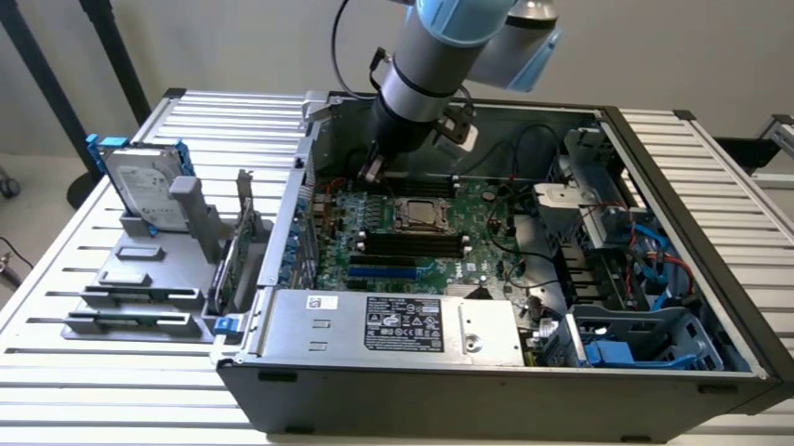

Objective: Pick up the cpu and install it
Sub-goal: 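Install the first cpu locking lever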

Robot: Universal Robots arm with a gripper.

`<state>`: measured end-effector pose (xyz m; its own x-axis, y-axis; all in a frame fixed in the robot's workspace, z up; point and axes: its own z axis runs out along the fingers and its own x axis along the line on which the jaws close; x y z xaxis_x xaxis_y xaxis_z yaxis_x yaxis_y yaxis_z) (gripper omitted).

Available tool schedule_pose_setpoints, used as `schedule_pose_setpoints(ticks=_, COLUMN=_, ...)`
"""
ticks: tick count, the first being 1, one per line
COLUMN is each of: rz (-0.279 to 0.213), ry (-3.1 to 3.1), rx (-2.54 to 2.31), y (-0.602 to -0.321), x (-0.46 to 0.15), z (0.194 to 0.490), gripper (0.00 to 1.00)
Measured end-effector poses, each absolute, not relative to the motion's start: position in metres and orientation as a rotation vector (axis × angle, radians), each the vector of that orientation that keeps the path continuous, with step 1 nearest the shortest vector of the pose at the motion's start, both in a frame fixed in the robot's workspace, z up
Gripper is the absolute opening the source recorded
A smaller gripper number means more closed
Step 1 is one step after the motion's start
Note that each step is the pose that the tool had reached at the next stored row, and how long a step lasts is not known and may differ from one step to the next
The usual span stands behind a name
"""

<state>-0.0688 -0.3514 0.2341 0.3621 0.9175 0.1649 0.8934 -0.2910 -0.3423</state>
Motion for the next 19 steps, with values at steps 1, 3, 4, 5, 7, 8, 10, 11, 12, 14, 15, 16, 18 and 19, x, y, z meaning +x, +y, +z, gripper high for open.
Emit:
schedule_pose_setpoints(ticks=1, rz=0.085, ry=-1.569, rx=-2.265, y=-0.3514, x=-0.0688, z=0.2341, gripper=0.11)
schedule_pose_setpoints(ticks=3, rz=0.077, ry=-1.537, rx=-2.286, y=-0.3514, x=-0.0688, z=0.2340, gripper=0.11)
schedule_pose_setpoints(ticks=4, rz=0.073, ry=-1.520, rx=-2.297, y=-0.3514, x=-0.0688, z=0.2340, gripper=0.11)
schedule_pose_setpoints(ticks=5, rz=0.069, ry=-1.502, rx=-2.308, y=-0.3514, x=-0.0689, z=0.2340, gripper=0.11)
schedule_pose_setpoints(ticks=7, rz=0.061, ry=-1.466, rx=-2.331, y=-0.3514, x=-0.0689, z=0.2340, gripper=0.11)
schedule_pose_setpoints(ticks=8, rz=0.057, ry=-1.449, rx=-2.341, y=-0.3514, x=-0.0689, z=0.2340, gripper=0.11)
schedule_pose_setpoints(ticks=10, rz=0.050, ry=-1.418, rx=-2.360, y=-0.3514, x=-0.0692, z=0.2340, gripper=0.11)
schedule_pose_setpoints(ticks=11, rz=0.046, ry=-1.403, rx=-2.368, y=-0.3514, x=-0.0694, z=0.2340, gripper=0.11)
schedule_pose_setpoints(ticks=12, rz=0.043, ry=-1.388, rx=-2.377, y=-0.3514, x=-0.0696, z=0.2340, gripper=0.11)
schedule_pose_setpoints(ticks=14, rz=0.036, ry=-1.367, rx=-2.385, y=-0.3514, x=-0.0704, z=0.2345, gripper=0.11)
schedule_pose_setpoints(ticks=15, rz=0.032, ry=-1.359, rx=-2.386, y=-0.3514, x=-0.0709, z=0.2350, gripper=0.11)
schedule_pose_setpoints(ticks=16, rz=0.028, ry=-1.352, rx=-2.386, y=-0.3514, x=-0.0716, z=0.2356, gripper=0.11)
schedule_pose_setpoints(ticks=18, rz=0.021, ry=-1.340, rx=-2.386, y=-0.3515, x=-0.0733, z=0.2370, gripper=0.11)
schedule_pose_setpoints(ticks=19, rz=0.018, ry=-1.334, rx=-2.386, y=-0.3514, x=-0.0742, z=0.2375, gripper=0.11)
